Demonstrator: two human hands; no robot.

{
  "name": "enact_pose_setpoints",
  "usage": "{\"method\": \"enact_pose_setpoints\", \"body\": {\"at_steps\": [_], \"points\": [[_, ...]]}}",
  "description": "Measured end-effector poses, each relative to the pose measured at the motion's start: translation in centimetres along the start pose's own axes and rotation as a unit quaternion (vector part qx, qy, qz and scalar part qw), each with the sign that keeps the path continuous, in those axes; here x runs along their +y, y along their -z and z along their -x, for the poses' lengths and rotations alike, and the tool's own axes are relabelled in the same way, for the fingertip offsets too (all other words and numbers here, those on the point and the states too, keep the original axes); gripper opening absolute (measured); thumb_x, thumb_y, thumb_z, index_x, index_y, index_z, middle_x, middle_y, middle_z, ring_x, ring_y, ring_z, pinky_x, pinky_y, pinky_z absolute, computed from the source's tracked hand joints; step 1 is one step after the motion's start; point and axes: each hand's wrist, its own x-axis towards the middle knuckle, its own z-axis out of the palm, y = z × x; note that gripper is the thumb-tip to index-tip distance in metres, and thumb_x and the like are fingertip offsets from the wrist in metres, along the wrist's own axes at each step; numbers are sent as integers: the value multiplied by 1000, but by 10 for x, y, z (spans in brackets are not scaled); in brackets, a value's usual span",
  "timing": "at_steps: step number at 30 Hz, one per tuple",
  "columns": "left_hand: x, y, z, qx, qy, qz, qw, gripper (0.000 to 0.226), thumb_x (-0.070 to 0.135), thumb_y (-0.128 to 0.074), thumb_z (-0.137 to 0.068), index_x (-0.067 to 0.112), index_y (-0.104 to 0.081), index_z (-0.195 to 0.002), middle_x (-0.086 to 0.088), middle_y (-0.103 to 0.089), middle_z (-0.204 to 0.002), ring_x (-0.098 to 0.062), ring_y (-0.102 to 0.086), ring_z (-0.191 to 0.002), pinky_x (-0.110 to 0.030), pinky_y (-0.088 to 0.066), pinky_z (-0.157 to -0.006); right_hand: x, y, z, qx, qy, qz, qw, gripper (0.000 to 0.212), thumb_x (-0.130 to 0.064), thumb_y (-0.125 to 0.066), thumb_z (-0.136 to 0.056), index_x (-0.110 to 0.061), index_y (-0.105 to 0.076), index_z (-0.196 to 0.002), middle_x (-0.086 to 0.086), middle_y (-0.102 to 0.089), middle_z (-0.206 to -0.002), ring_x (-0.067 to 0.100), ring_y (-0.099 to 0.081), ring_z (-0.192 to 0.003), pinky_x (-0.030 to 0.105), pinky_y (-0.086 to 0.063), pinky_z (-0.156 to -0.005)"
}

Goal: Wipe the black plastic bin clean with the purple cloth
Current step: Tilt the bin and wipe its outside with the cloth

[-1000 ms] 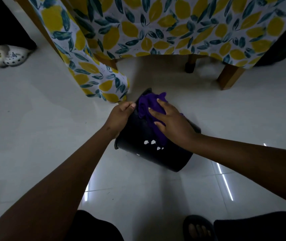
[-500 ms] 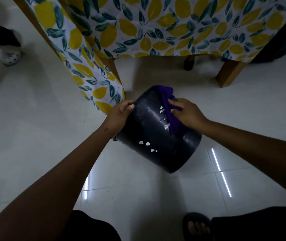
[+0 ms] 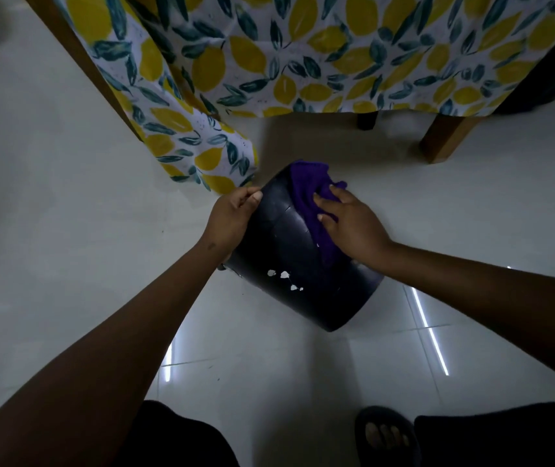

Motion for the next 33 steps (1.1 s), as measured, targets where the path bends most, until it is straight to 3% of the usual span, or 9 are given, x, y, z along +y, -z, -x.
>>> {"method": "enact_pose_setpoints", "body": {"at_steps": [3,5,11,15,21,25,28,31,33], "points": [[0,0,3,2,2,2,1000,19,14,-48,-101,15,-65,-110,15,-62,-91,23,-55,-77,5,-37,-68,4,-1,12,1,-4,15,1000,41,-21,-52,-93,-23,-49,-134,14,-34,-150,31,-38,-133,32,-30,-109],[-1,1,4,-4,8,16,1000,17,13,-48,-101,18,-63,-106,17,-61,-90,26,-54,-73,4,-37,-67,0,-3,28,9,18,31,999,41,-18,-54,-91,-20,-51,-132,17,-37,-147,37,-40,-130,38,-32,-109],[-3,7,5,-22,5,3,1000,19,20,-48,-101,18,-65,-109,8,-65,-99,5,-58,-89,-3,-43,-74,-11,-7,26,4,88,65,994,38,-20,-56,-90,-19,-55,-128,23,-41,-143,48,-44,-122,51,-40,-103],[-4,8,3,-25,13,-13,1000,23,24,-48,-101,15,-65,-115,0,-65,-112,-11,-58,-102,-19,-44,-86,-2,0,-8,-31,22,20,999,38,-27,-51,-94,-23,-52,-131,20,-38,-146,36,-41,-130,38,-36,-105],[-7,10,5,-23,-10,-17,1000,21,23,-48,-101,18,-66,-111,4,-66,-103,-10,-60,-97,-25,-46,-85,23,0,24,-31,-48,16,998,38,-25,-49,-94,-20,-52,-131,21,-44,-140,36,-46,-123,37,-40,-101],[-7,15,6,-51,-3,-4,999,23,21,-47,-102,20,-65,-116,10,-66,-105,3,-59,-96,-19,-46,-85,3,-5,49,-22,26,78,996,42,-25,-48,-95,-14,-46,-135,23,-32,-148,44,-40,-126,46,-38,-105],[-3,15,5,-70,4,11,997,31,17,-45,-103,19,-59,-130,10,-63,-116,10,-57,-102,-6,-44,-86,-17,-8,55,-40,60,125,990,49,-38,-42,-96,-18,-36,-141,16,-17,-155,45,-24,-135,51,-32,-110],[1,12,3,-71,1,6,997,34,18,-44,-103,18,-58,-134,6,-62,-122,-6,-57,-112,-15,-44,-95,-20,-8,41,-44,65,131,988,55,-44,-43,-94,-20,-34,-142,14,-15,-156,44,-24,-136,50,-29,-111],[5,10,1,-64,-13,-10,998,33,18,-44,-103,16,-58,-133,6,-61,-120,-7,-56,-110,-8,-43,-90,-17,-5,26,-31,40,94,994,52,-42,-48,-93,-20,-40,-139,17,-24,-153,43,-33,-132,45,-31,-109]]}}
